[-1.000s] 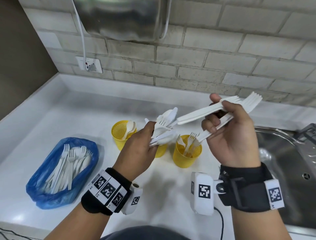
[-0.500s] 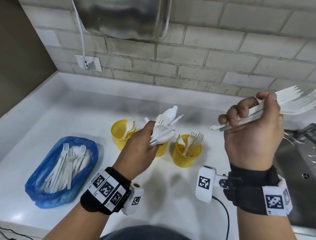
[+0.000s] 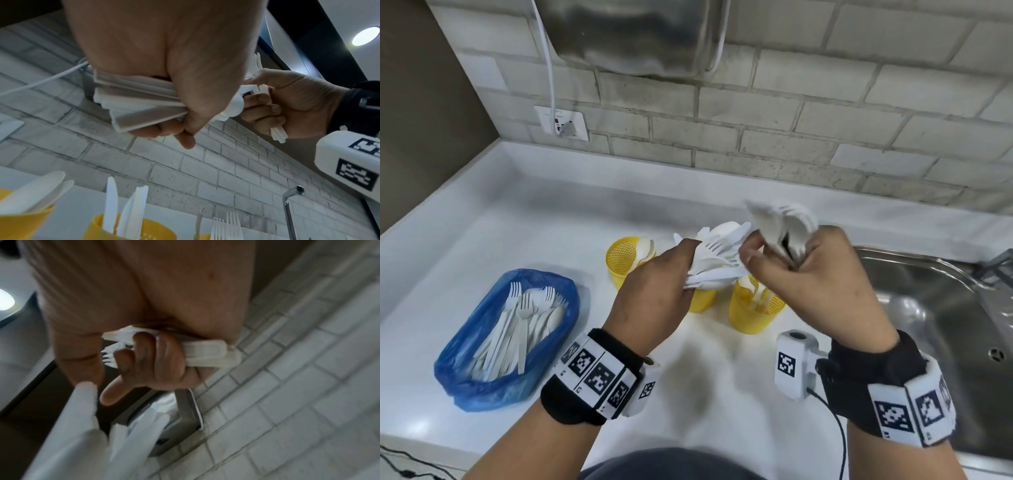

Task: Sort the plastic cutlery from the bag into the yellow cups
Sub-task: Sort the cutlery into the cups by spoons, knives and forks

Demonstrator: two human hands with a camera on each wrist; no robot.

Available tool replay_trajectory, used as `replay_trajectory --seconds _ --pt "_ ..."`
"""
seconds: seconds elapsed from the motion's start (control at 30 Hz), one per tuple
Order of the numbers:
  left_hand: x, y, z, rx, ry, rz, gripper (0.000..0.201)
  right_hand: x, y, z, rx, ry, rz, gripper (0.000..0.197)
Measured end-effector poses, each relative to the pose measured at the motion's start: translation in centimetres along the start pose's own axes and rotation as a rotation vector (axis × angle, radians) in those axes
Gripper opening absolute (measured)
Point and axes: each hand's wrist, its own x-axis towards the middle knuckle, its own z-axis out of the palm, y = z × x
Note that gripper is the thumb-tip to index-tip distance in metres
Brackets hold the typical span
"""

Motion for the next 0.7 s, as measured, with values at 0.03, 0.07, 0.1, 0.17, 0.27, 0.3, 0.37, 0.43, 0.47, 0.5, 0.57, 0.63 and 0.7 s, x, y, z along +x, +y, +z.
replay_trajectory --seconds 0.03,0.07,0.1,0.17,0.27,0.3,0.37,0.43,0.47,0.5,0.57,0.63,0.7 --pt "0.0 0.0 -0.1 0.021 0.001 0.009 0.039 0.0 -0.2 0.1 -0.070 -0.032 -0.008 0.019" --pt "0.0 0.1 -0.1 0.043 -0.001 0.009 0.041 -0.1 -0.5 0.3 -0.118 -0.055 -0.012 0.018" --pt "0.0 0.1 -0.1 0.064 -0.006 0.002 0.042 -0.2 -0.6 0.5 -0.153 -0.072 -0.018 0.020" --pt "0.0 0.2 -0.2 0.092 -0.007 0.003 0.042 -0.3 -0.6 0.8 -0.232 -0.086 -0.055 0.029" --pt "-0.1 0.5 -0.2 0.104 0.010 0.039 0.039 -0.1 -0.1 1.2 -0.290 -0.046 -0.093 0.030" --pt "-0.1 0.5 -0.1 0.102 0.009 0.040 0.038 -0.1 0.2 1.3 -0.281 -0.024 -0.093 0.027" --pt "-0.1 0.5 -0.1 0.093 0.000 0.028 0.040 0.0 0.4 1.4 -0.261 0.035 -0.114 0.033" --pt "-0.2 0.2 -0.1 0.105 -0.004 0.011 0.049 0.1 0.5 1.3 -0.266 0.099 -0.154 0.045" --pt "-0.2 0.1 -0.1 0.114 -0.003 0.003 0.054 0.2 0.5 1.3 -0.271 0.133 -0.172 0.045" --pt "-0.2 0.0 -0.1 0.114 0.001 -0.006 0.056 0.3 0.7 1.2 -0.273 0.173 -0.190 0.042" --pt "-0.2 0.0 -0.1 0.086 0.003 -0.027 0.049 0.3 0.9 1.2 -0.254 0.268 -0.207 0.035" --pt "-0.2 -0.1 -0.1 0.015 -0.001 -0.056 0.035 0.3 1.1 1.2 -0.166 0.360 -0.166 0.022" --pt "-0.3 -0.2 -0.1 -0.052 0.006 -0.057 0.029 0.3 1.1 1.1 -0.053 0.382 -0.085 0.013"
